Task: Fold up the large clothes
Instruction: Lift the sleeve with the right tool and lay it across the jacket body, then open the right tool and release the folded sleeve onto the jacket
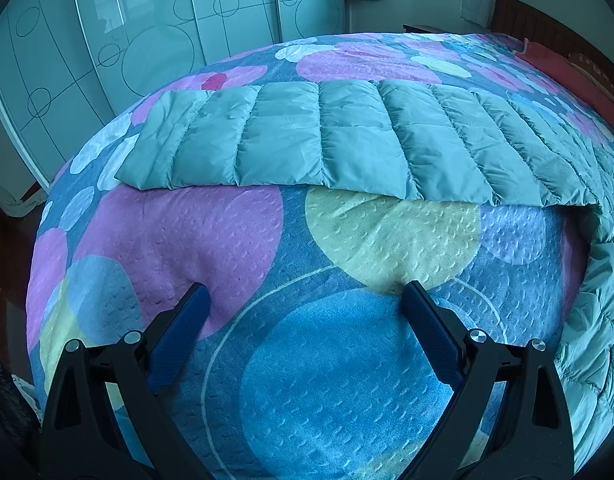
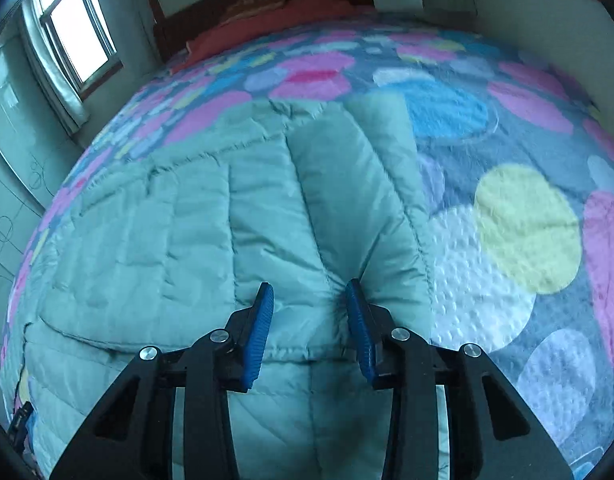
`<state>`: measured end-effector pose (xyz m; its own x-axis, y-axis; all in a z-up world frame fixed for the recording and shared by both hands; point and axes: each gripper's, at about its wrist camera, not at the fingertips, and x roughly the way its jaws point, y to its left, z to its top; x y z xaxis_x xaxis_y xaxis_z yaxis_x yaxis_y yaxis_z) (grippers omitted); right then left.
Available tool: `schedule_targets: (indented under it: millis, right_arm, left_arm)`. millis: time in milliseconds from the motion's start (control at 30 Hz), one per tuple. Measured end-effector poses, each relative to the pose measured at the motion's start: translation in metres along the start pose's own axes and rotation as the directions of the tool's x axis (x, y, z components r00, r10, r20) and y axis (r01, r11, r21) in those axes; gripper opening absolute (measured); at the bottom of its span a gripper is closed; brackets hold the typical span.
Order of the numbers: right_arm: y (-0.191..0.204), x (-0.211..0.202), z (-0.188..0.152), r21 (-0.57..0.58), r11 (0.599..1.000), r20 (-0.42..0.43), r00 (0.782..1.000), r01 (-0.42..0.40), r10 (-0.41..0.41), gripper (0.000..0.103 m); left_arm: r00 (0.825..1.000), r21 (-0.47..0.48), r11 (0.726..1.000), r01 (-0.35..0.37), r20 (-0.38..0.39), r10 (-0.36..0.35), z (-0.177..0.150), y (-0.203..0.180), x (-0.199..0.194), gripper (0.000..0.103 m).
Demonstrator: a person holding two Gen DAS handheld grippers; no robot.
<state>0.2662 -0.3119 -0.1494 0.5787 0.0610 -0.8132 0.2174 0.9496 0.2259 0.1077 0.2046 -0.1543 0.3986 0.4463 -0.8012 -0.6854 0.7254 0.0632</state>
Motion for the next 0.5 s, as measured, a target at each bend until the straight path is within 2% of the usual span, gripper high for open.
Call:
schedule_targets:
  millis: [100,200,333,433,500]
  right_arm:
    - [0.002,-0.007,0.008,-0.022,1.0,0.005,1.0,0.0,0.0,0.037]
    - [0.001,-0.019,0.032,0.002,1.0,0.061,0.998,-0.028,0.028,0.039]
    - [-0.001,-0.009,0.066,-0.019,1.0,0.133,0.991,0.021,-0.018,0.039]
    - [-0.009,0.018,0.079,-0.005,0.999,0.108,0.993,0.05,-0.049,0.04]
    - [-0.018,0.041,0.081,0.019,0.998,0.031,0.997,0.065,-0.065,0.04]
  left_arm:
    - [1.0,-0.004,1.0,0.006,0.001,-0.006,0.0,-0.001,0.0,0.096]
    - [1.0,0.002,1.0,-0.002,0.003,0.002,0.0,-0.001,0.0,0.097]
    - [1.0,0.002,1.0,-0.002,0.003,0.002,0.0,0.0,0.0,0.097]
    - [1.0,0.003,1.0,-0.003,0.003,0.003,0.0,0.0,0.0,0.097]
    - [1.0,0.003,1.0,-0.002,0.002,0.002,0.0,0.0,0.0,0.097]
